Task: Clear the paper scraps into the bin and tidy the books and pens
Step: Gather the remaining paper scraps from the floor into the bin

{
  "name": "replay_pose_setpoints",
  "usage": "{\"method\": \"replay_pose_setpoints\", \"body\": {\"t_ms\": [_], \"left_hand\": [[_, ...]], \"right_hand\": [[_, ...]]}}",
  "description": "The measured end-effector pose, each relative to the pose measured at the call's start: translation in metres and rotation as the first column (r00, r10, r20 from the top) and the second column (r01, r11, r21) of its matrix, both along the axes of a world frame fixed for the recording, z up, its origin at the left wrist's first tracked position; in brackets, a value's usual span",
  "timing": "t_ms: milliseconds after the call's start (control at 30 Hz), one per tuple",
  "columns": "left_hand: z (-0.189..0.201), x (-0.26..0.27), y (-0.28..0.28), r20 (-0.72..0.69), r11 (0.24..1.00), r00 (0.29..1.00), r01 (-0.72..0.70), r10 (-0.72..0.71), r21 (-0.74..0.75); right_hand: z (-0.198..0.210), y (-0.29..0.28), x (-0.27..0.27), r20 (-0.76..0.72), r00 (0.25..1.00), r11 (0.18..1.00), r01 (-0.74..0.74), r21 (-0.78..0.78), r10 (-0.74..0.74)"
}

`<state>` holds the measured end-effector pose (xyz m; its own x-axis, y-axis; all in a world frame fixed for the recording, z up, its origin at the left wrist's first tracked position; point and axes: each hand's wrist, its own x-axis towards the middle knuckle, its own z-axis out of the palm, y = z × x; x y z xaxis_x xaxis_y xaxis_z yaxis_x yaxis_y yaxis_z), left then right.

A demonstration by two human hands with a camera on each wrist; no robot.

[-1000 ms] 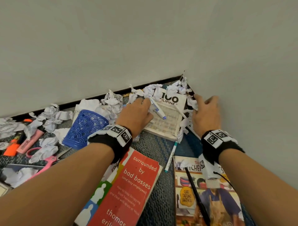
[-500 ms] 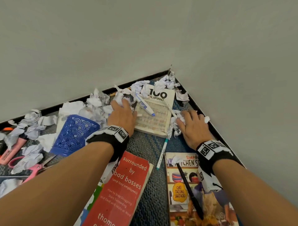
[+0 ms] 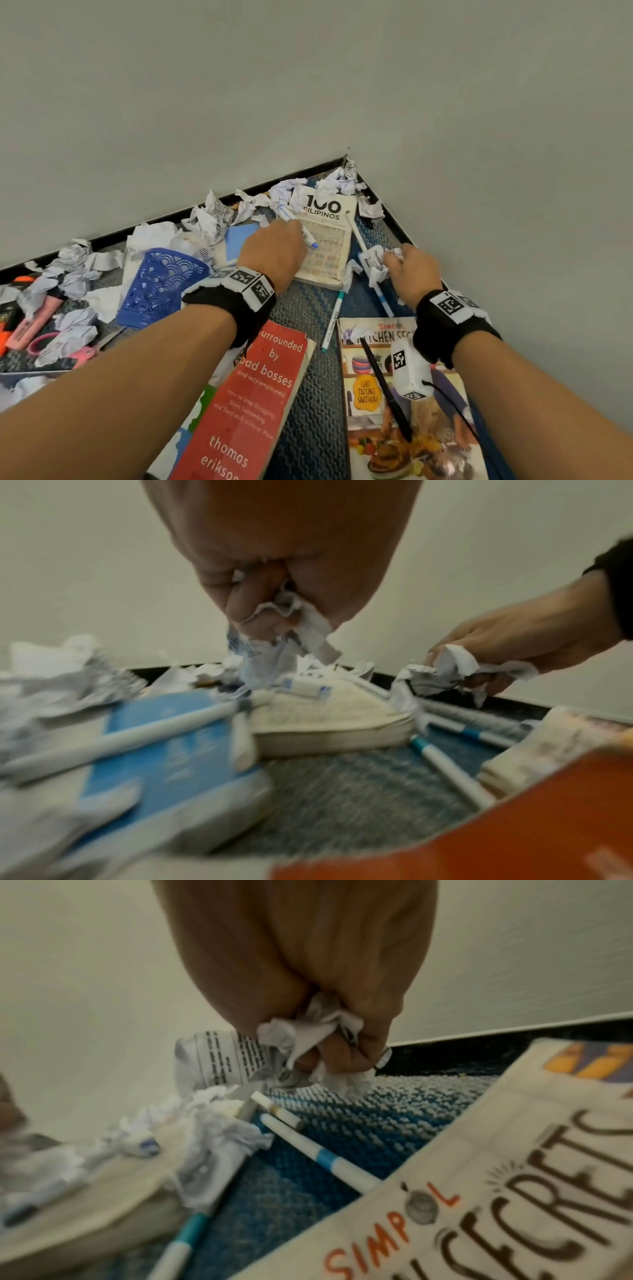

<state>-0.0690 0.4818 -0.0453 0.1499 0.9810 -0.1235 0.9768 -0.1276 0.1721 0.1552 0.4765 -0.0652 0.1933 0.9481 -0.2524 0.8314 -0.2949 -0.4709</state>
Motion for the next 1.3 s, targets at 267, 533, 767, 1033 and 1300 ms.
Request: {"method": "replay_pose_setpoints", "body": {"t_ms": [267,533,767,1033,1300], "left_hand": [[0.049,0.074,-0.042,0.11,0.929,0.925,0.369,-0.364,-0.02],[0.103,0.156,-0.12,0.196,0.754,0.739,0.656,-0.645,0.007],[0.185,0.224,-0.206,0.306,0.521,0.495,0.854,-0.813,0.005],[0.269,0.289,-0.311,0.394,0.392,0.245,0.849,-0.886,0.355],[0.241,0.403,-0.377,0.446,0.491,0.411,0.868,-0.795,0.075]], "right_hand": [[0.056,-0.075,0.031,-0.075,0.997,0.984,0.03,0.176,-0.017],[0.113,-0.182,0.073,0.102,0.986,0.972,0.108,0.209,-0.132],[0.189,-0.31,0.105,0.155,0.927,0.916,0.289,0.278,-0.34],[0.286,-0.438,0.16,0.18,0.882,0.839,0.325,0.437,-0.436],[0.253,-0.465,0.289,-0.111,0.739,0.733,0.674,0.092,-0.665]]}}
